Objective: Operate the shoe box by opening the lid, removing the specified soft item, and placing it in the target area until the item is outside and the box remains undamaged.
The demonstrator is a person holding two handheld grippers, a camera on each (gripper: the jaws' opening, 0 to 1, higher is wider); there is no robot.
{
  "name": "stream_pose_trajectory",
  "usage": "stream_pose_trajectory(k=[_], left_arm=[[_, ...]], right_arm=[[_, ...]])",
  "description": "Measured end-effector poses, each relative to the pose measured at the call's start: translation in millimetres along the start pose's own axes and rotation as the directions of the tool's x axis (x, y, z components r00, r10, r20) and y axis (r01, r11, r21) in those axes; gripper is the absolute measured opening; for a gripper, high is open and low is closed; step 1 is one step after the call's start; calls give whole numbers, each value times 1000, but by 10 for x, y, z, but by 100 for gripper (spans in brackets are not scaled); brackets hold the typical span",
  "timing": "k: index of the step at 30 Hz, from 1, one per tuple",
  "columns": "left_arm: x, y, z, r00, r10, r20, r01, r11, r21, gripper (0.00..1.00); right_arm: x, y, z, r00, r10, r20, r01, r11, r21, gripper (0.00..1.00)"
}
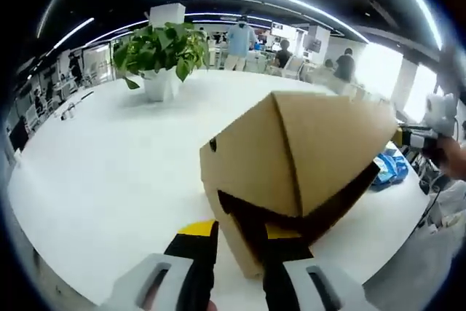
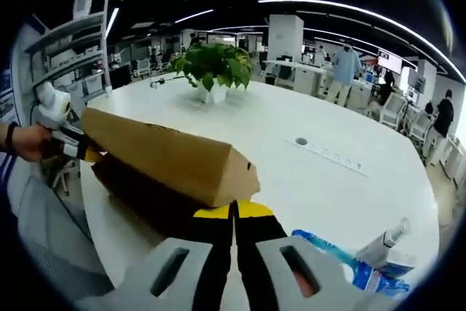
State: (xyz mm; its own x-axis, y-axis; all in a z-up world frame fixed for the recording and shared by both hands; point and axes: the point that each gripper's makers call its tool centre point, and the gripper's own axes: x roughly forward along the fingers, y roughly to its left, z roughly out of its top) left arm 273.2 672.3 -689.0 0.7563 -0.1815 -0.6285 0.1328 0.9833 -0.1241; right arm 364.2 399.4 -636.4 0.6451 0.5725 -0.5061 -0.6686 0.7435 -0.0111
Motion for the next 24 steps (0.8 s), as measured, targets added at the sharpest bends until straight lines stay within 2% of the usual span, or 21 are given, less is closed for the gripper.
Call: stream_pose_trajectory(k=[6,8,12,24], left_arm=[[-59,-50,30,1000,-17,20,17,1000,19,23],[-78,-77,31,999,-31,27,30,999,25,25],[-117,-128,30,999,-45,30,44,998,55,25],[-204,-103,12,998,-47,35,44,996,74,25]], right_arm=[[11,23,-110,1000,7,-14,-6,1000,22,0],[9,44,-135,1000,12,-13,-11,998,56,0],[17,76,-178,1000,18,-19,-17,998,53,0],[16,112,-282,999,27,-30,-24,996,91,0]])
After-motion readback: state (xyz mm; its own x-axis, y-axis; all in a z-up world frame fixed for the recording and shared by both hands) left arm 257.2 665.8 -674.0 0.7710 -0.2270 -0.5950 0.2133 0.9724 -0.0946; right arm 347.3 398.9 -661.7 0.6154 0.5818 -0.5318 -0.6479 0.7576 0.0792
